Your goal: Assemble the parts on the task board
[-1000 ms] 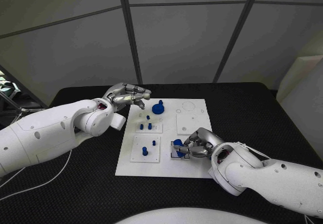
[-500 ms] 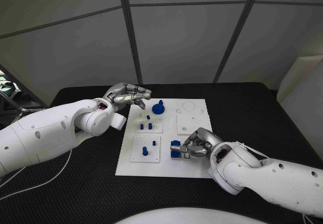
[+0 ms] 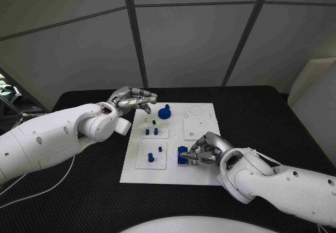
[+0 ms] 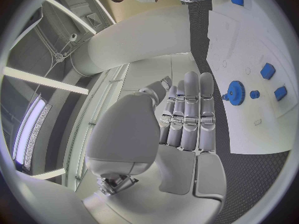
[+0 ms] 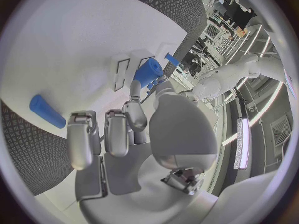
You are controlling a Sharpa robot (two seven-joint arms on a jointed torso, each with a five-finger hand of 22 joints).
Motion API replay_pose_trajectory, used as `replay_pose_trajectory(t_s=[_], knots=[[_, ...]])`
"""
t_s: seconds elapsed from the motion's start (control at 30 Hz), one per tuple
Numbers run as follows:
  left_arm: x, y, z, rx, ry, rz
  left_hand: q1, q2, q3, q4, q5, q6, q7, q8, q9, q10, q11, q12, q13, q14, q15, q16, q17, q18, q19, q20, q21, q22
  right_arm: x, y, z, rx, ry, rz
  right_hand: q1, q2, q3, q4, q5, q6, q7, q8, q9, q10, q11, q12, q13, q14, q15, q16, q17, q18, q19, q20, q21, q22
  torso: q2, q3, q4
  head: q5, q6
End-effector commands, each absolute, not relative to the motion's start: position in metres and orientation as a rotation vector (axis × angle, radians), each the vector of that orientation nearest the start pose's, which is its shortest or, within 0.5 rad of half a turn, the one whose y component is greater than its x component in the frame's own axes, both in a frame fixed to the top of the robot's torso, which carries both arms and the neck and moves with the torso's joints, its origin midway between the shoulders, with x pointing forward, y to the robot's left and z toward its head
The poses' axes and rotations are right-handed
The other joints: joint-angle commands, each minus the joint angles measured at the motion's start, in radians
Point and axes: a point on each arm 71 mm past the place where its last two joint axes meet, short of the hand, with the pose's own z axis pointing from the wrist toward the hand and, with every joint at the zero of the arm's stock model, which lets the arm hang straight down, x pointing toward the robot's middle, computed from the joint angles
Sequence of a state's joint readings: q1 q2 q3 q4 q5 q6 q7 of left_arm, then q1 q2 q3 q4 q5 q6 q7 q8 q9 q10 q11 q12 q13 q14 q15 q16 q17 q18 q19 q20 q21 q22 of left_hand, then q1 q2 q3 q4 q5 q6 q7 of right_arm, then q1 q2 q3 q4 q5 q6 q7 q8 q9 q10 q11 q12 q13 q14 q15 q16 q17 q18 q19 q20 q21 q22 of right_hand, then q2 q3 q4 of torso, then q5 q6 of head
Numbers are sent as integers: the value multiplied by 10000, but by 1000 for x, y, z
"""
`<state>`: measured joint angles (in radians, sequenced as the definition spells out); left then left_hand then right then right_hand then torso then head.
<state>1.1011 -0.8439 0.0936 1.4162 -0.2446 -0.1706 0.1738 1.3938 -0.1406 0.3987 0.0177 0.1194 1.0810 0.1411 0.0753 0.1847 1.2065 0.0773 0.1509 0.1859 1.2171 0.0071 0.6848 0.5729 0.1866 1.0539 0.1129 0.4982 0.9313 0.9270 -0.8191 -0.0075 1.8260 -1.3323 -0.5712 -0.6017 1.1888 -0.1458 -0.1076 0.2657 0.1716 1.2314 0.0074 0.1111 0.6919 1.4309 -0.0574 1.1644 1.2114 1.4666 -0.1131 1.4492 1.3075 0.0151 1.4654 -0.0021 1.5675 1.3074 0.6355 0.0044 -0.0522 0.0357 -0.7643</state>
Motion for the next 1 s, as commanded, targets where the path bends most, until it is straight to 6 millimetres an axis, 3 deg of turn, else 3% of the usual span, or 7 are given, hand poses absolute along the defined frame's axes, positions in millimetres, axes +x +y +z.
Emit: replay_pose_trajectory(t_s=[0.03, 0.4, 0.63, 0.73, 1.0], knots=[[503, 233, -196, -10244, 16357, -14322, 2, 90, -21, -58, 62, 20, 72, -64, -1, -18, 32, -21, 14, -59, 13, -37, -12, -54, 37, 20, -53, -14, 377, -138, -255, 3856, 18655, 6771, 473, 126, 53, -327, 56, 111, -3, 7, 95, 79, -36, 53, 19, 606, -86, 50, 425, -151, 1054, -64, 33, 2634, -8, 3, -12, 14, 1], [503, 232, -197, -10243, 16379, -14336, 0, 93, -26, -72, 75, 15, 73, -70, -3, -27, 34, -26, 20, -65, 15, -58, -19, -54, 38, 21, -75, -24, 381, -140, -259, 3809, 18746, 6304, 931, 457, 48, -829, 154, 207, -68, 12, 284, 101, -90, 38, 46, 612, -126, 71, 477, -151, 1054, -104, 33, 2634, 6, 2, 29, -38, 1], [504, 233, -197, -10255, 16375, -14311, 0, 93, -26, -72, 75, 15, 73, -70, -3, -27, 34, -26, 20, -65, 15, -58, -19, -54, 38, 21, -75, -24, 384, -143, -261, 3596, 18688, 5986, 1294, 642, 37, -1238, 211, 244, -116, -28, 379, 110, -132, 19, 63, 619, -161, 91, 527, -151, 1054, -137, 33, 2634, 7, -2, -3, -11, -21], [504, 233, -197, -10255, 16375, -14312, 0, 93, -26, -72, 75, 15, 73, -70, -3, -27, 34, -26, 20, -65, 15, -58, -19, -54, 38, 21, -75, -24, 384, -144, -261, 3436, 18669, 5970, 1484, 640, 0, -1459, 219, 254, -123, -64, 403, 111, -143, 7, 68, 620, -172, 95, 540, -151, 1054, -150, 33, 2634, 3, -2, -8, -14, -32], [503, 234, -197, -10259, 16374, -14304, 0, 93, -26, -72, 75, 15, 73, -70, -3, -27, 34, -26, 20, -65, 15, -58, -19, -54, 38, 21, -75, -24, 381, -151, -253, 3576, 17955, 6546, 1348, 624, -177, -1524, 222, 152, -55, -184, 393, 90, -99, -65, 27, 607, -146, 62, 491, -151, 1054, -138, 33, 2634, -3, 8, -11, -33, -2]])
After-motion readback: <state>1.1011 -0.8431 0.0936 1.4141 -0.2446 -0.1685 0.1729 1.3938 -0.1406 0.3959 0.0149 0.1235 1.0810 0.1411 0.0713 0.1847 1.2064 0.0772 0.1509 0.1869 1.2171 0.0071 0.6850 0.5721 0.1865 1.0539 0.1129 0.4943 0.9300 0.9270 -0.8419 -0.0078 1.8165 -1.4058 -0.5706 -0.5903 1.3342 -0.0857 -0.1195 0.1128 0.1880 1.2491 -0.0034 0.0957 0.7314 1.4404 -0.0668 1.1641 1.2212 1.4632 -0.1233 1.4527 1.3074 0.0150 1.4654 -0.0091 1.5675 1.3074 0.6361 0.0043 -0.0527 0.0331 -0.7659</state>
